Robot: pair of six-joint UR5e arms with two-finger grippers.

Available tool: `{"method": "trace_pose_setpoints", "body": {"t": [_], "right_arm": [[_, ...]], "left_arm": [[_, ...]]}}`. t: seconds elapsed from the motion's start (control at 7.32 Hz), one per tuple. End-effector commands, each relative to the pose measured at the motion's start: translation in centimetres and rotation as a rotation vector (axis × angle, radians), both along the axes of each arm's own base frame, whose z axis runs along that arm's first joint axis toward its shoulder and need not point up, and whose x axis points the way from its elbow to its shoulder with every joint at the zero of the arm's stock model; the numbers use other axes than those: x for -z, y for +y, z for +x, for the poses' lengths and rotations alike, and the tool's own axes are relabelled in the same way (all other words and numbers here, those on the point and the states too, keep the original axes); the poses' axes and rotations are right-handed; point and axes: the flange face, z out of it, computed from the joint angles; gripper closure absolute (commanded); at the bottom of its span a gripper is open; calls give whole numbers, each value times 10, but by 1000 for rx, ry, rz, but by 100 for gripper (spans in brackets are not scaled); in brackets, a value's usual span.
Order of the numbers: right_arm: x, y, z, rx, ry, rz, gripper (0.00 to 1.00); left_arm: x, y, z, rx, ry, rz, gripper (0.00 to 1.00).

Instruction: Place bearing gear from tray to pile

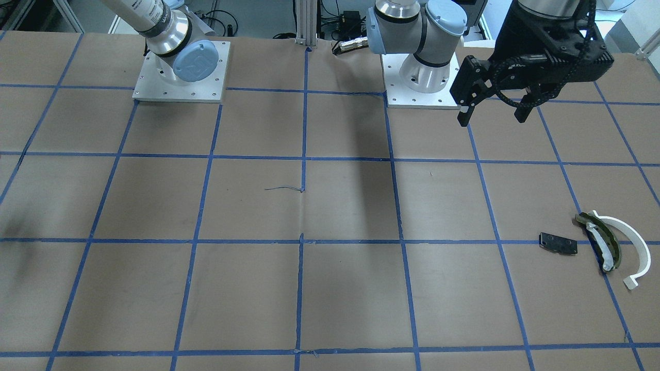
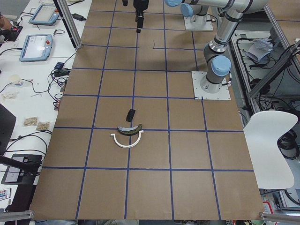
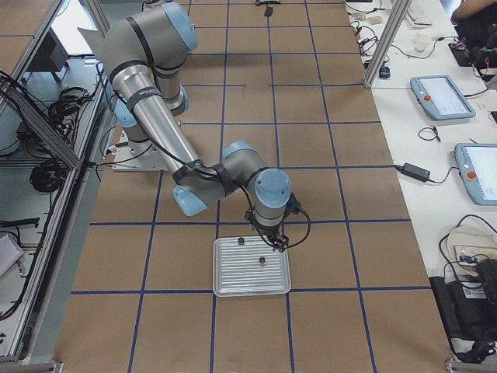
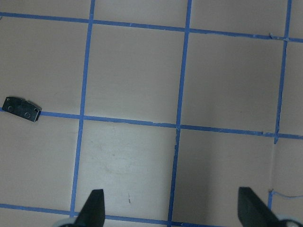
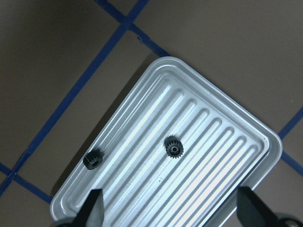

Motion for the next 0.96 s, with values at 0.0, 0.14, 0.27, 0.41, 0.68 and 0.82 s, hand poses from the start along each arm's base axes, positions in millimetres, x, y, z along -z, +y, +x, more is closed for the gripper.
{"method": "trace_pose_setpoints", "body": {"t": [0.0,0.14,0.27,0.41,0.68,0.82], "right_arm": [[38,-2,-21,187,31,-18,2],[51,-2,-21,251,12,-10,4],[79,0,-16,262,-27,19,4],[91,3,-12,267,-37,26,5],[100,4,-8,271,-40,18,8],[100,3,-10,270,-27,7,14]], "left_arm": [[0,0,0,0,0,0,0],[0,0,0,0,0,0,0],[0,0,0,0,0,0,0],[0,0,0,0,0,0,0],[0,1,0,0,-1,6,0],[0,1,0,0,-1,6,0]]}}
